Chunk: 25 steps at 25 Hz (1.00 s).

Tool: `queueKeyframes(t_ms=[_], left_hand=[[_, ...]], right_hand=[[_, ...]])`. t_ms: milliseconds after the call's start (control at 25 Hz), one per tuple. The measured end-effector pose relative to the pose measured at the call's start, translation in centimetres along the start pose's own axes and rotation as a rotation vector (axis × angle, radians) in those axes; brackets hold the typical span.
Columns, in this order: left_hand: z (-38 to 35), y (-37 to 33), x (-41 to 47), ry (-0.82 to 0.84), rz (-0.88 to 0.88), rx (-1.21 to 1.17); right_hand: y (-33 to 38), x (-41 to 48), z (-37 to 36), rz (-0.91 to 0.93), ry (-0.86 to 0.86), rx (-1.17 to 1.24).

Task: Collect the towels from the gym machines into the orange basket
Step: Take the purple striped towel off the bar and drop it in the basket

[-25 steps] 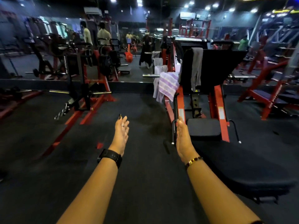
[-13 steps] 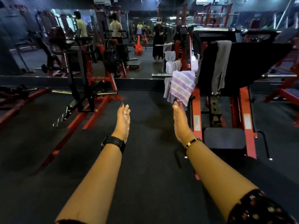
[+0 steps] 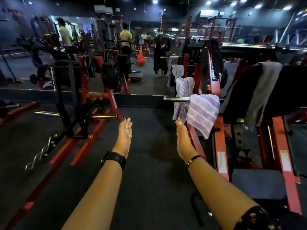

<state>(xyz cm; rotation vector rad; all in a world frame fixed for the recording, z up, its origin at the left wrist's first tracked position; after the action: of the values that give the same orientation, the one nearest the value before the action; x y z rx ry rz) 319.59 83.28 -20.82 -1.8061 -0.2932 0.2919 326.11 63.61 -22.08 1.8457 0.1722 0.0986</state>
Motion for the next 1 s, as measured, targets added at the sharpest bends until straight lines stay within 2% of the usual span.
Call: queueKeyframes(t_ms=[200, 440, 520, 560, 680, 760, 840, 920, 1000], left_hand=[[0.4, -0.4, 12.2, 0.014, 0.005, -0.003], [-3.8, 1.2, 27.6, 0.113, 0.029, 0.015], [-6.7, 1.6, 33.9, 0.153, 0.017, 0.026], [-8.5, 1.9, 37.1, 0.178, 0.030, 0.038], [-15.3, 2.8, 45.9, 0.267, 0.089, 0.077], [-19.3, 3.5, 50.0, 0.310, 0.101, 0.070], [-23.9, 4.8, 53.5, 0.379, 0.124, 0.073], [-27.9, 6.4, 55.7, 0.457, 0.156, 0.097], [-31.5, 8.3, 58.5, 0.517, 0.129, 0.183]], right_hand=[[-0.9, 11.6, -2.2, 0.031, -0.024, -0.010], [-1.4, 26.9, 0.1, 0.065, -0.155, 0.079], [-1.4, 33.3, 2.0, 0.054, -0.208, 0.195], [-1.8, 36.9, 3.7, 0.063, -0.252, 0.187], [-4.7, 49.1, 10.7, 0.159, -0.246, 0.131], [-2.4, 50.2, 11.1, 0.122, -0.247, 0.102], [2.4, 49.6, 10.6, 0.050, -0.341, 0.046], [3.8, 51.6, 13.1, 0.122, -0.419, 0.020], [4.2, 54.0, 15.9, 0.166, -0.458, -0.138]])
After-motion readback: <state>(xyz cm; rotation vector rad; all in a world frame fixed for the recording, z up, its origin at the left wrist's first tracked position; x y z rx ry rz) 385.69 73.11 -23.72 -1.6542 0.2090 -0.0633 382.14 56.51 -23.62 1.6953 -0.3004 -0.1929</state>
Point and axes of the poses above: each hand's wrist, its own x-axis towards the middle knuckle, its own z-axis out of the back of the hand, y = z × x, the point moved 7 cm from there along x, towards the middle knuckle, and after that the axes turned 2 degrees about -y, right-handed, at the moved point
